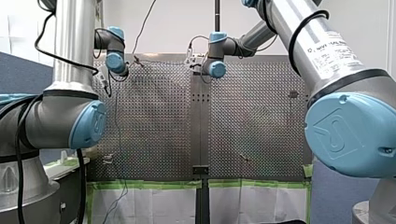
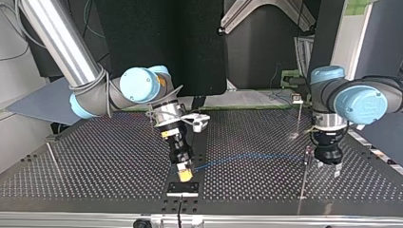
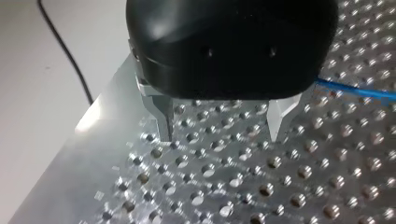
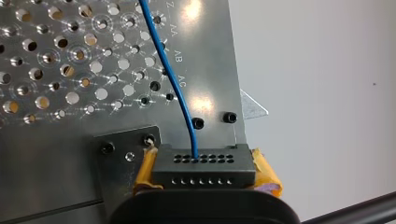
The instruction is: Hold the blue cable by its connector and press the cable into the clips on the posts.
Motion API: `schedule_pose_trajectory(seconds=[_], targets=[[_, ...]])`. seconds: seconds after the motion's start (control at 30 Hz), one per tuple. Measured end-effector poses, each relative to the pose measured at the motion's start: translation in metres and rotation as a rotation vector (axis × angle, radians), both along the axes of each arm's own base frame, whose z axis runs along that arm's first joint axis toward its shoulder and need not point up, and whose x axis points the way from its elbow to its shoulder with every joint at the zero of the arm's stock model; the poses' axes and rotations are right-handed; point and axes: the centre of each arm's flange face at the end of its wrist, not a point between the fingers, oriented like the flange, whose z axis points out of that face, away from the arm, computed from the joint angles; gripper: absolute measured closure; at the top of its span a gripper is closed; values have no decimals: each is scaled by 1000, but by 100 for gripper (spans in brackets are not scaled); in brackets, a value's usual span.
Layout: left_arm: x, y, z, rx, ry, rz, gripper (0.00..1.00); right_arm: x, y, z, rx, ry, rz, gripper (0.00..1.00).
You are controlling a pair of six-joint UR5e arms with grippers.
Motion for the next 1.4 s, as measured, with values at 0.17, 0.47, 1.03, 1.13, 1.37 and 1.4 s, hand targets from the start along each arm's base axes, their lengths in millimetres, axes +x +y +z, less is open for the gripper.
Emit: schedule_pose_trajectory(seconds=[0.17,0.47,1.03,1.13,1.37,1.4], targets=[[-20,-5,-2,3,45,-26,0,0,0,0,-1,-1,-1,100],[-61,-13,-8,-10,120,-42,0,0,0,1,-3,2,-1,100],[-119,-34,20,-27,139,-127,0,1,1,1,-2,4,0,100],[-128,-38,31,-5,117,-141,0,1,1,1,-1,5,1,100],[-143,-48,48,61,86,-157,0,2,3,0,4,7,2,100],[-144,-49,49,69,85,-156,0,2,3,0,4,7,2,100]])
